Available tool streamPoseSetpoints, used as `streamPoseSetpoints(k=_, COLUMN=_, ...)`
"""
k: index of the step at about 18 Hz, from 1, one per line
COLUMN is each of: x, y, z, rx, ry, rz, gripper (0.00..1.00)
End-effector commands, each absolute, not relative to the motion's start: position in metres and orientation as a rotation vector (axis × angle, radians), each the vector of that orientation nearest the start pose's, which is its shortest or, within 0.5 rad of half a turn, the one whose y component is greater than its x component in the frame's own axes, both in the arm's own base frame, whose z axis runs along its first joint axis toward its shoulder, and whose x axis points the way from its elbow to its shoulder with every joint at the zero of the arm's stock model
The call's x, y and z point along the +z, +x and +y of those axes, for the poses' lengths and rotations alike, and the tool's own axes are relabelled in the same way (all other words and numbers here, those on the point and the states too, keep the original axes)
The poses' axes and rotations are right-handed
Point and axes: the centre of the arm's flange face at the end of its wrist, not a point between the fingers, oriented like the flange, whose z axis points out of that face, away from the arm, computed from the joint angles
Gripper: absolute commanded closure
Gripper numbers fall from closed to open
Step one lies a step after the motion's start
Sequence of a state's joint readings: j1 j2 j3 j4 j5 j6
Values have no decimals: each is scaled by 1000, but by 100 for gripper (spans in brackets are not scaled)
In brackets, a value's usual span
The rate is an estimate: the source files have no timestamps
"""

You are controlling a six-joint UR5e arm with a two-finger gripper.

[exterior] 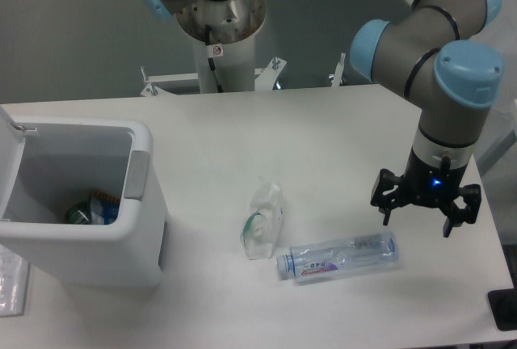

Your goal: Open the trash can

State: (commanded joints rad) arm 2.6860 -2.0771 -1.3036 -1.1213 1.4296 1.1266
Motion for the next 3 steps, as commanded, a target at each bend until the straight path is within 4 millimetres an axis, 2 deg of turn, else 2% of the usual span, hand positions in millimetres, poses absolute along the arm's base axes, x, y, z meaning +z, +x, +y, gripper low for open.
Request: streamPoseSetpoints(k=3, x=358, y=-565, z=440, rx=183, ry=-2933, rz=149, gripper=0)
